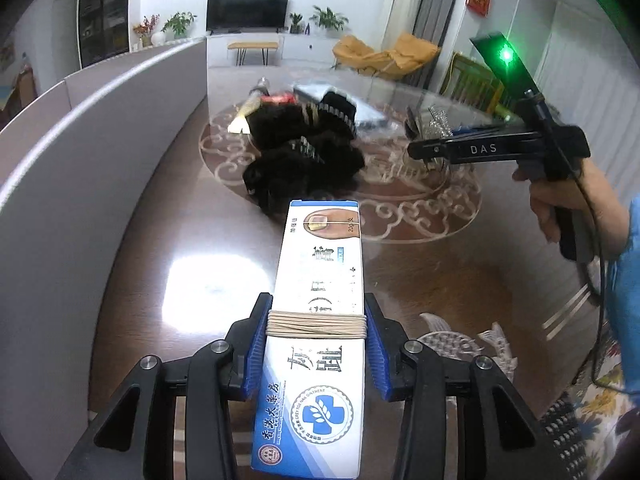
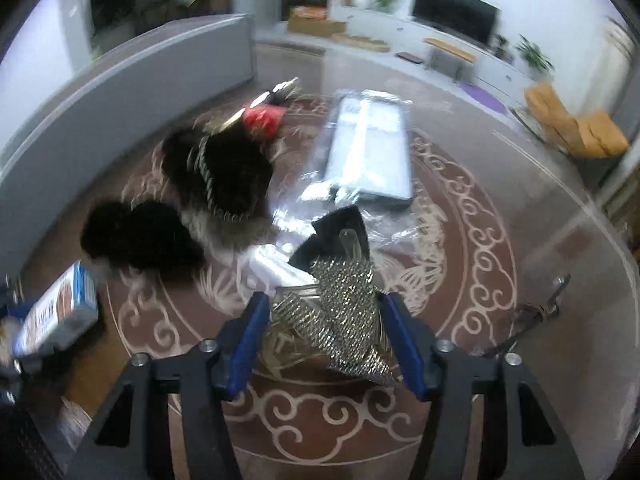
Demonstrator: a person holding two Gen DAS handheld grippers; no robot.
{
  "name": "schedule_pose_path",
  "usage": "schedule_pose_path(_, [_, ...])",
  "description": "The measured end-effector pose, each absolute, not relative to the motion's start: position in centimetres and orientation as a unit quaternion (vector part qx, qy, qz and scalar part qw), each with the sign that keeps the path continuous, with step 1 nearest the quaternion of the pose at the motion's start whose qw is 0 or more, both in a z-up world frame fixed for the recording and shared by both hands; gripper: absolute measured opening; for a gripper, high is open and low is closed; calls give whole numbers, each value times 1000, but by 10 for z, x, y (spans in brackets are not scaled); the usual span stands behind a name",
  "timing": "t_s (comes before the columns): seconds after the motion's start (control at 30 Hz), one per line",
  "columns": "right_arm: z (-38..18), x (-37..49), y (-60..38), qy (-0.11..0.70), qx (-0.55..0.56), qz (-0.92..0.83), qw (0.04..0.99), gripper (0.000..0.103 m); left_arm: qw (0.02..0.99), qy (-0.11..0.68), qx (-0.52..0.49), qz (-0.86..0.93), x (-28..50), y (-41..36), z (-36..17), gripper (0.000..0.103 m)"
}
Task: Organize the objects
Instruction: 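Grasp the silver glitter high-heel shoe with the right tool while the left lifts the box, then carry the box and shoe into the white-walled bin and release both, then bring both tools back over the table and hold still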
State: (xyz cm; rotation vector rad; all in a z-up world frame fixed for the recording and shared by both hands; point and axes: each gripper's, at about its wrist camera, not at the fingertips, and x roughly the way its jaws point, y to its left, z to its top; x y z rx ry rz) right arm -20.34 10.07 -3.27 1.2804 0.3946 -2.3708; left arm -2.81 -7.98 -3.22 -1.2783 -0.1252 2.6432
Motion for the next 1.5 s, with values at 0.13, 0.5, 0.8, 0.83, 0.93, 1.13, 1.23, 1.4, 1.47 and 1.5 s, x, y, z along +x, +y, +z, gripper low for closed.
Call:
schedule_pose_path(0.13, [-8, -180, 114, 96, 467, -856, 200, 54, 120, -67, -404, 904, -18, -85, -9, 43])
schedule_pose_path(0.5, [115, -134, -12, -35, 408, -840, 356, 54, 56, -132, -308, 940, 18, -198, 95, 43])
schedule_pose_path(0.8, [93, -148, -206, -6, 444, -797, 409, 82, -137, -60, -435, 888, -23, -328, 57, 81])
schedule_pose_path(0.83, [83, -151, -217, 4, 458, -795, 398, 86, -153, -57, -449, 879, -25, -335, 49, 82])
schedule_pose_path(0.93, [75, -143, -214, 12, 456, -803, 383, 89, -181, -65, -438, 878, -12, -343, 46, 83])
schedule_pose_path(1.13, [69, -116, -123, 52, 389, -861, 325, 103, -150, -112, -375, 908, 17, -305, 60, 84])
schedule_pose_path(1.23, [41, -120, -65, 57, 397, -875, 270, 103, -100, -106, -346, 927, 22, -260, 80, 84])
schedule_pose_path(1.4, [-16, -112, 48, 107, 422, -891, 130, 103, 11, -64, -308, 949, 24, -173, 111, 99])
schedule_pose_path(1.47, [-36, -108, 83, 113, 431, -891, 87, 103, 55, -44, -302, 951, 25, -136, 116, 103])
schedule_pose_path(1.5, [-41, -108, 94, 113, 434, -891, 76, 103, 72, -36, -306, 949, 24, -120, 114, 103])
